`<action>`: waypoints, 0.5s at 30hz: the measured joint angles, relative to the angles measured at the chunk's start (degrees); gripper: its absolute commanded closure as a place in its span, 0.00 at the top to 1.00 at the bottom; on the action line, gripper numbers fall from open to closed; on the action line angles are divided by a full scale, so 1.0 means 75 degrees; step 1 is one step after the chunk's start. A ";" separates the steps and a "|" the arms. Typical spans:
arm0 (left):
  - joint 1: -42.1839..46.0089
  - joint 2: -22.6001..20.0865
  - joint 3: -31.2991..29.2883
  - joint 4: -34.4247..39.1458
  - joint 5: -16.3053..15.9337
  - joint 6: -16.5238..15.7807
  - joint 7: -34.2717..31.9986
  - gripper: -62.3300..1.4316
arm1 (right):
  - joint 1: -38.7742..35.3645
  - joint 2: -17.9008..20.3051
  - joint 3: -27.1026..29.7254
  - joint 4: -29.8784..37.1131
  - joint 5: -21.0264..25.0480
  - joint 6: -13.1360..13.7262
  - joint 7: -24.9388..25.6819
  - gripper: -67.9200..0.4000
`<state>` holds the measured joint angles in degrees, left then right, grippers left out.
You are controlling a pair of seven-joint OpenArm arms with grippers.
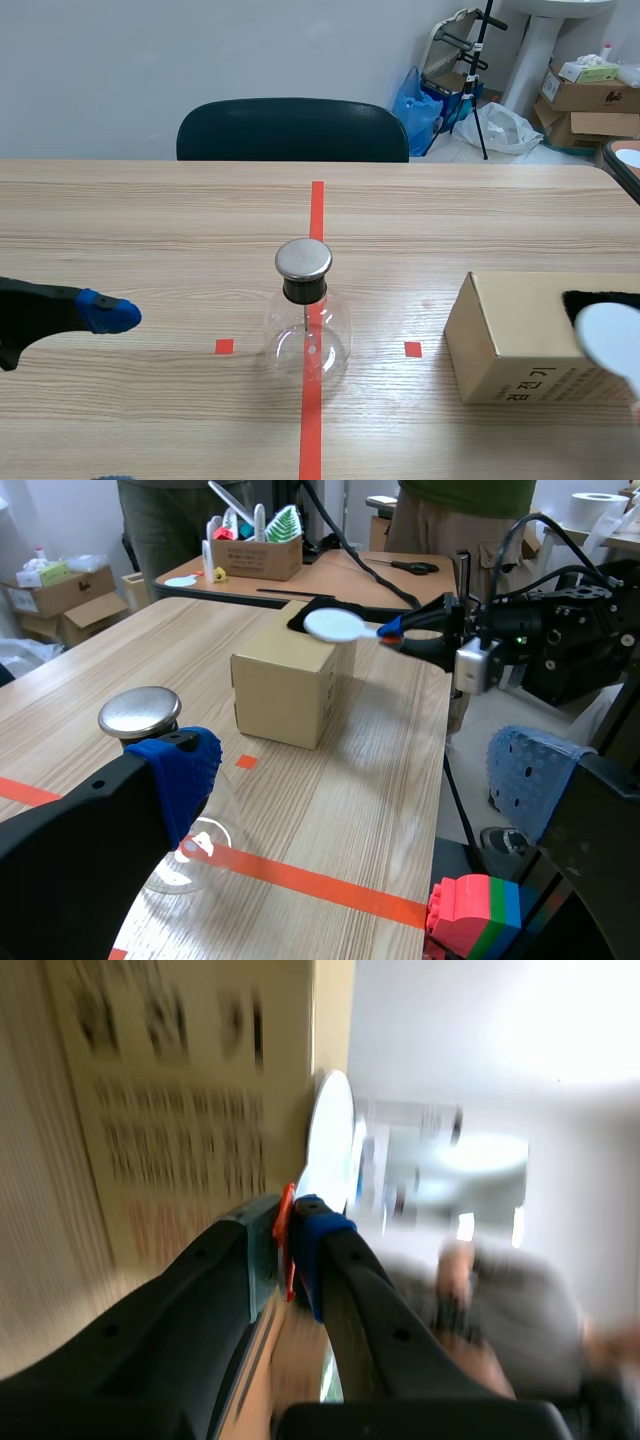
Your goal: Do the electroscope experiment
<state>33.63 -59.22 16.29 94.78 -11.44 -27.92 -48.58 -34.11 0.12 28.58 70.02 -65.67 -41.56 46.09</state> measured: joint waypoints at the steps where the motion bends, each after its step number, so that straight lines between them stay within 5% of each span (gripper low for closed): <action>1: 0.0000 0.0000 0.0000 0.0000 -0.0012 0.0000 0.0000 0.92 | -0.0003 -0.0009 0.0017 0.0000 0.0012 -0.0003 -0.0635 0.03; 2: 0.0000 0.0000 0.0000 0.0000 -0.0012 0.0000 0.0000 0.92 | -0.0003 0.0026 0.0093 0.0000 -0.0041 -0.0003 -0.0726 0.03; 5: 0.0000 0.0000 0.0000 0.0000 -0.0015 0.0000 0.0000 0.92 | -0.0009 0.0221 0.0227 0.0000 -0.0219 -0.0041 0.1472 0.03; 6: 0.0000 0.0000 0.0000 0.0000 -0.0015 0.0000 0.0000 0.92 | 0.0015 0.0198 0.0178 0.0000 -0.0248 -0.0067 0.1731 0.03; 11: 0.0000 0.0000 0.0000 0.0000 -0.0070 0.0000 0.0000 0.92 | 0.0012 0.0052 0.0073 0.0000 -0.0111 0.0000 -0.0577 0.03; 15: 0.0000 0.0000 0.0000 0.0000 -0.0070 0.0000 0.0009 0.92 | 0.0032 0.0198 0.0172 0.0003 -0.0294 -0.0038 0.1457 0.03</action>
<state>33.63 -59.22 16.29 94.78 -11.97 -27.92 -48.51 -33.87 1.61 29.87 70.04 -67.88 -41.85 57.01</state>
